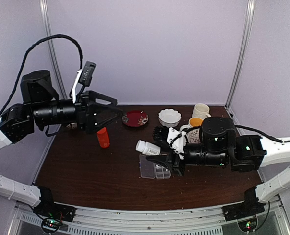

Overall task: Sort the pills into containers
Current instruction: Unscrew the lid of the pill bottle from the pill bottle.

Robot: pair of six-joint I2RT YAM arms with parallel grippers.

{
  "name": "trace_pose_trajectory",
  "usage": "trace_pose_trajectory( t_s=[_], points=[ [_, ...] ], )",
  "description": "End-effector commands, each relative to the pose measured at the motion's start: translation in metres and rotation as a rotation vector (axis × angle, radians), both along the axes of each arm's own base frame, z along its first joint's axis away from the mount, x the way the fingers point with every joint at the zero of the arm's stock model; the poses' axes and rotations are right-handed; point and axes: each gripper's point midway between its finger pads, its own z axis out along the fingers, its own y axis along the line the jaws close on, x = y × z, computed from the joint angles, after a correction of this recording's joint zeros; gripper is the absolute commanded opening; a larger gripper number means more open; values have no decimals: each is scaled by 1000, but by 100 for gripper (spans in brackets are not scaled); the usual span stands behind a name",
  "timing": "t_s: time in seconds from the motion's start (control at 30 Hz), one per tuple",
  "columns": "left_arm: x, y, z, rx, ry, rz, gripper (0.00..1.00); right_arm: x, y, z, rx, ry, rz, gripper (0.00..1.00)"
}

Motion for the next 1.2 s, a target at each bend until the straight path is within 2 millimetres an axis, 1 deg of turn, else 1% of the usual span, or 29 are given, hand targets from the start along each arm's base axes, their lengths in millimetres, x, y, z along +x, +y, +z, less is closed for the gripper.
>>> trace_pose_trajectory(
  t_s=[0.0, 0.07, 0.1, 0.17, 0.27, 0.33, 0.4, 0.47, 0.67, 0.77, 0.93, 1.1, 1.17],
  points=[
    [-42, 3, 19, -27, -696, -230, 97, -26, 3, 9, 47, 161, 171, 0],
    [-56, 1, 0, 28, -895, -340, 98, -35, 7, 8, 43, 216, 223, 0],
    [-60, -1, -10, 61, -958, -390, 98, -39, 9, 7, 41, 238, 248, 0],
    [-64, -6, -30, 129, -1033, -481, 98, -45, 12, 7, 43, 269, 277, 0],
    [-70, -11, -59, 207, -1118, -605, 98, -47, 14, 10, 62, 292, 292, 0],
    [-71, -16, -68, 230, -1168, -631, 96, -48, 15, 13, 77, 298, 292, 0],
    [-71, -19, -69, 229, -1185, -642, 92, -46, 16, 14, 82, 298, 285, 0],
    [-73, -22, -66, 211, -1187, -656, 88, -44, 15, 16, 88, 292, 273, 0],
    [-79, -25, -63, 173, -1206, -677, 88, -38, 15, 18, 102, 279, 245, 0],
    [-80, -28, -62, 167, -1219, -680, 76, -36, 16, 21, 112, 273, 240, 0],
    [-79, -32, -64, 177, -1241, -674, 75, -35, 18, 24, 137, 303, 227, 0],
    [-76, -36, -68, 198, -1239, -669, 69, -34, 20, 24, 140, 309, 225, 0],
    [-74, -38, -69, 210, -1239, -663, 64, -34, 21, 25, 141, 310, 226, 0]
  ],
)
